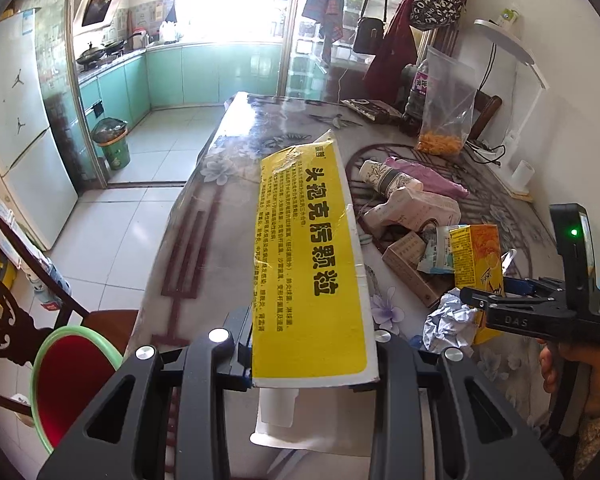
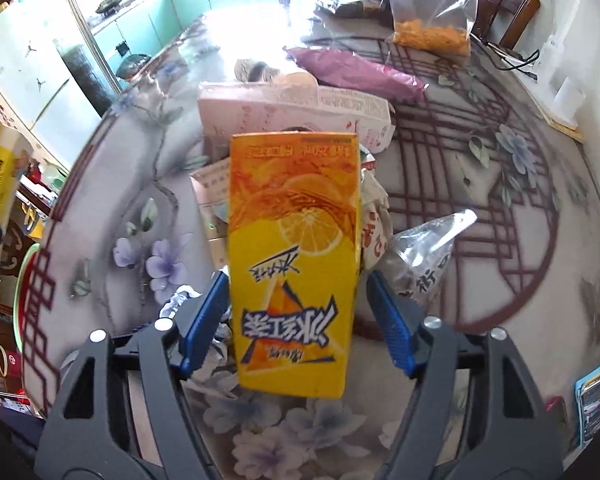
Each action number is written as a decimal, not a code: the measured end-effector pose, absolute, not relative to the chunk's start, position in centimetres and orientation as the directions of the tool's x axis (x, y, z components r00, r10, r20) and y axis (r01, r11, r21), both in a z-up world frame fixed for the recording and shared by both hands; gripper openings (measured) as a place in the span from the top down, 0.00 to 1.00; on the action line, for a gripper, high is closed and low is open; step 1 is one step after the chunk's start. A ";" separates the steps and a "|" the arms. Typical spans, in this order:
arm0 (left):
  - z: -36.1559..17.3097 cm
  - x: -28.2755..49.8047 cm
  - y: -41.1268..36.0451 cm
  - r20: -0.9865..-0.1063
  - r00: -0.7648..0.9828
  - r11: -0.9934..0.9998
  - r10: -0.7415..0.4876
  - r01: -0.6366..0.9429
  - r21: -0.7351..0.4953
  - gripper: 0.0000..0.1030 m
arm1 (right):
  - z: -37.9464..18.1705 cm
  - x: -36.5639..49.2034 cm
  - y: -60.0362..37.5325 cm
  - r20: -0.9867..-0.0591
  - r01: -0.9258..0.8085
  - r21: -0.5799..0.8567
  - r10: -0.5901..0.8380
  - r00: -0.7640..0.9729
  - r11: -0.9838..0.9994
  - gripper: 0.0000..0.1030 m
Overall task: Collect trash
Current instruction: 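Carry both boxes over the red bucket and open both tools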
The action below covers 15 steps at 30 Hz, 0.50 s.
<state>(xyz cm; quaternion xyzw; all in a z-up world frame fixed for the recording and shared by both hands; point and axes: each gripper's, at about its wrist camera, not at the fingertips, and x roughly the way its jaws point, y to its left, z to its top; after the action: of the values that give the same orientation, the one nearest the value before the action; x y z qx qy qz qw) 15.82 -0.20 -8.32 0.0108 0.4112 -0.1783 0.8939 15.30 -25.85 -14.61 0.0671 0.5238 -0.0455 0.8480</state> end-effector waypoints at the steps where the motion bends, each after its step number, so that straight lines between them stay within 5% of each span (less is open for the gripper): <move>1: -8.3 15.8 -0.3 -0.738 0.598 0.934 -0.312 0.335 -0.124 0.72 | -14.8 15.5 -26.0 -0.897 0.150 0.069 -0.004 0.441 0.986 0.34; 6: -8.4 15.8 -0.6 -0.741 0.588 0.929 -0.324 0.347 -0.130 0.72 | -15.6 16.2 -26.0 -0.909 0.149 0.079 0.009 0.417 0.986 0.35; 7: -8.5 15.9 -0.5 -0.743 0.586 0.929 -0.323 0.346 -0.130 0.72 | -15.6 16.3 -25.9 -0.910 0.145 0.067 0.001 0.415 0.987 0.44; 15: -8.9 16.2 -0.4 -0.753 0.579 0.933 -0.312 0.335 -0.128 0.72 | -14.3 15.4 -25.2 -0.879 0.114 0.028 -0.030 0.476 0.993 0.43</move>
<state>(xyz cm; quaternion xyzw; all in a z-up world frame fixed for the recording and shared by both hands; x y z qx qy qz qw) 16.25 -0.43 -8.88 0.0141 0.4209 -0.1821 0.8886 15.37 -25.19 -14.26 0.0415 0.5102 -0.0420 0.8580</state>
